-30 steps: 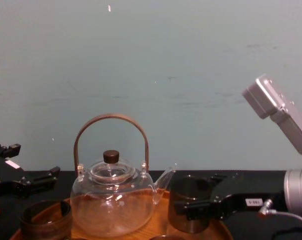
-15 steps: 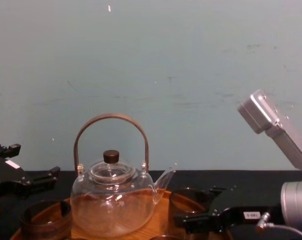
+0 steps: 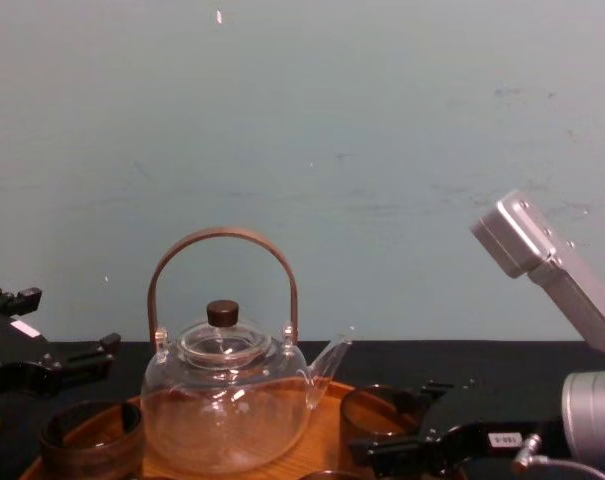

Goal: Pick up the glass from the table and place it on the tray.

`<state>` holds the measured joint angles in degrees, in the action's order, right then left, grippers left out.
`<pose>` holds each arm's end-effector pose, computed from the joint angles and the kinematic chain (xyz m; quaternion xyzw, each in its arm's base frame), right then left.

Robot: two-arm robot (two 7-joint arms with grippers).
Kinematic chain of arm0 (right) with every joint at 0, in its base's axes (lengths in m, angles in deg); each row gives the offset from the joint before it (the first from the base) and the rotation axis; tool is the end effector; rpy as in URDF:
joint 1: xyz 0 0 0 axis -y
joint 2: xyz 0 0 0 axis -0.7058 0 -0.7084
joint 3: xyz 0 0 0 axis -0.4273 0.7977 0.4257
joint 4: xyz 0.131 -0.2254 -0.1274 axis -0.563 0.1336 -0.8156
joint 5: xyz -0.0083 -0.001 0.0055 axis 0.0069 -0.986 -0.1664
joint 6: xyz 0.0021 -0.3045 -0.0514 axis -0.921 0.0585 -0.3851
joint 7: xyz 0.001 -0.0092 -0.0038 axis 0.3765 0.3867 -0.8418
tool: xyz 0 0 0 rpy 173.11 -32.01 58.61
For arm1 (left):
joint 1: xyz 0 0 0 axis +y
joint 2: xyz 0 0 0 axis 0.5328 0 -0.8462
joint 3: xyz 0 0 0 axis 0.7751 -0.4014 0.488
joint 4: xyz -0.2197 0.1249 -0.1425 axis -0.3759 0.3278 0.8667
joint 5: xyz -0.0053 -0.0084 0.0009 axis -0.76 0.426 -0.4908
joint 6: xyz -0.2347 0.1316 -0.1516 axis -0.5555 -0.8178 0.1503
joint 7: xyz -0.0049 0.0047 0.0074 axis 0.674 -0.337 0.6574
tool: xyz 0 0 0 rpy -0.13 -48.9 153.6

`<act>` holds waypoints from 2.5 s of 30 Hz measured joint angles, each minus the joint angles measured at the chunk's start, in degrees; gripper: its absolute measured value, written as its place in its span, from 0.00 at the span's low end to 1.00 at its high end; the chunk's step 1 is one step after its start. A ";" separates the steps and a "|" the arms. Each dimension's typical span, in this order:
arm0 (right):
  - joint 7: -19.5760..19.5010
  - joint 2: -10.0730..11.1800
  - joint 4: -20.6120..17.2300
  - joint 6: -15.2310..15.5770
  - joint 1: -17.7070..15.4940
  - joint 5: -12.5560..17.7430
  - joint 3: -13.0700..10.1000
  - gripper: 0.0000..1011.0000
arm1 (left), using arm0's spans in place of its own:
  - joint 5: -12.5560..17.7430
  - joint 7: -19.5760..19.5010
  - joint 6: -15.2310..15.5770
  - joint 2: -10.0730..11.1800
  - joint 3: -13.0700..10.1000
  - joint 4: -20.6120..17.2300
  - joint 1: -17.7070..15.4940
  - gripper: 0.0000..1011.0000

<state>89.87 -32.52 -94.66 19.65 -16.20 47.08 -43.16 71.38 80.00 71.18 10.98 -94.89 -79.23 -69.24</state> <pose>0.4382 0.0003 -0.2938 -0.1987 0.0074 -0.3043 0.9316 0.3581 0.0826 -0.3023 0.1415 -0.1325 0.5799 0.7913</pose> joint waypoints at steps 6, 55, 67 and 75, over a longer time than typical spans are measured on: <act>0.00 0.02 -0.03 0.03 -0.01 0.03 0.00 0.90 | 0.00 0.00 0.00 0.00 0.00 0.00 0.00 0.99; 3.74 12.23 -15.62 -2.79 -9.88 7.87 -5.76 0.99 | 0.00 0.00 0.00 0.00 0.00 0.00 0.00 0.99; -4.27 14.83 -21.43 -5.54 -16.26 9.73 -12.02 0.99 | 0.00 0.00 0.00 0.00 0.00 0.00 0.00 0.99; -14.95 10.84 -22.25 -7.57 -19.27 6.34 -15.68 0.99 | 0.00 0.00 0.00 0.00 0.00 0.00 0.00 0.99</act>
<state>74.93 -21.69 -116.91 12.07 -35.47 53.42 -58.85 71.38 80.00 71.18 10.98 -94.89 -79.24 -69.24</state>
